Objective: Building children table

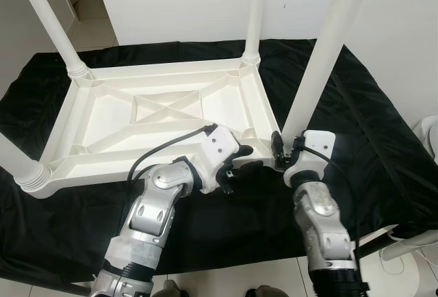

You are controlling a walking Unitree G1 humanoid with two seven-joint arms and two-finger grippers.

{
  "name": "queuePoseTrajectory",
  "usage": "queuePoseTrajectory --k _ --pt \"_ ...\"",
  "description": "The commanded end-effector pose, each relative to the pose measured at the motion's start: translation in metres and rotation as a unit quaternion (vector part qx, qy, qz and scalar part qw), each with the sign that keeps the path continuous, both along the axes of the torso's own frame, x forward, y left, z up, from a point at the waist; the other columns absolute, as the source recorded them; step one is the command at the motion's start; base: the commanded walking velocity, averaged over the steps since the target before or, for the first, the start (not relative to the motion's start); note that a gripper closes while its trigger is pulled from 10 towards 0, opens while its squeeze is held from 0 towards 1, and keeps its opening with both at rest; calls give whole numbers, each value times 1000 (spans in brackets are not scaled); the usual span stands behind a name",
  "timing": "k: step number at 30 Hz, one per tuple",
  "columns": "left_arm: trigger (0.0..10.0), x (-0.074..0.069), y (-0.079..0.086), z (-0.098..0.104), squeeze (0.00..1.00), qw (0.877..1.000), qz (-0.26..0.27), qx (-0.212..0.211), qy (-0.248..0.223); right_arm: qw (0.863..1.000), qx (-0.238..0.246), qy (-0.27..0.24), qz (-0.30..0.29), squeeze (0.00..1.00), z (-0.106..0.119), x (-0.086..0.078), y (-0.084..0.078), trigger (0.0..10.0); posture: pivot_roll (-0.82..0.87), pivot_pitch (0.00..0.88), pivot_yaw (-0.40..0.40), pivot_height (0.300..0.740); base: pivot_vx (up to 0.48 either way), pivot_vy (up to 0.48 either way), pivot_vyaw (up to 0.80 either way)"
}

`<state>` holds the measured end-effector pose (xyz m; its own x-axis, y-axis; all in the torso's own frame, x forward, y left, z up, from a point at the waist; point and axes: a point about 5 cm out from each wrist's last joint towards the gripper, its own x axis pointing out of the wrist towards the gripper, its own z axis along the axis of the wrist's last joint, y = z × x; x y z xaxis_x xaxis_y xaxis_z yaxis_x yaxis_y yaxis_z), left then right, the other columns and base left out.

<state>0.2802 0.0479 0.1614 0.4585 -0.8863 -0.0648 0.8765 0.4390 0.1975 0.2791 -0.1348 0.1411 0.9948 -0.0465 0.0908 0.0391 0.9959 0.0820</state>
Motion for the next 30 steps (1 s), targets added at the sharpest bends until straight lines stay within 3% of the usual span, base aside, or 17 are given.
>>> queuePoseTrajectory --k 1,5,6,13,14,21,24,26,28,30 --pt "10000 6 6 -1 0 997 81 -3 -12 999 10 34 4 0 -12 -4 8 10000 -145 47 76 740 0 0 0" --pt "10000 4 6 -2 0 997 78 -2 -11 999 3 30 13 0 -10 -6 5 10000 -145 47 76 740 0 0 0" --pt "10000 4 6 -2 0 997 78 -1 -11 999 4 31 12 1000 -10 -7 3 10000 -147 49 68 740 0 0 0" --pt "10000 2 6 -3 0 997 81 -3 -11 999 -20 18 45 1000 -5 -10 -14 10000 -145 48 69 740 0 0 0" --pt "10000 1 6 -4 0 997 80 -1 -10 996 -35 29 76 0 -7 -11 -21 10000 -145 49 69 740 0 0 0" --pt "10000 -2 7 -6 0 998 64 0 -6 984 -70 8 164 0 1 -11 -34 10000 -150 43 65 740 0 0 0" --pt "10000 -5 7 -7 0 999 47 1 -4 973 -77 -1 217 0 7 -9 -35 10000 -150 42 66 740 0 0 0" --pt "10000 -11 8 -7 0 1000 23 1 -2 955 -98 -11 280 0 14 -2 -35 10000 -150 45 66 740 0 0 0" --pt "10000 -11 8 -7 0 1000 23 1 -2 955 -98 -11 280 0 14 -2 -35 10000 -150 45 66 740 0 0 0" --pt "10000 -12 8 -7 0 1000 19 3 -2 943 -100 -11 318 0 17 3 -32 10000 -141 46 60 740 0 0 0"
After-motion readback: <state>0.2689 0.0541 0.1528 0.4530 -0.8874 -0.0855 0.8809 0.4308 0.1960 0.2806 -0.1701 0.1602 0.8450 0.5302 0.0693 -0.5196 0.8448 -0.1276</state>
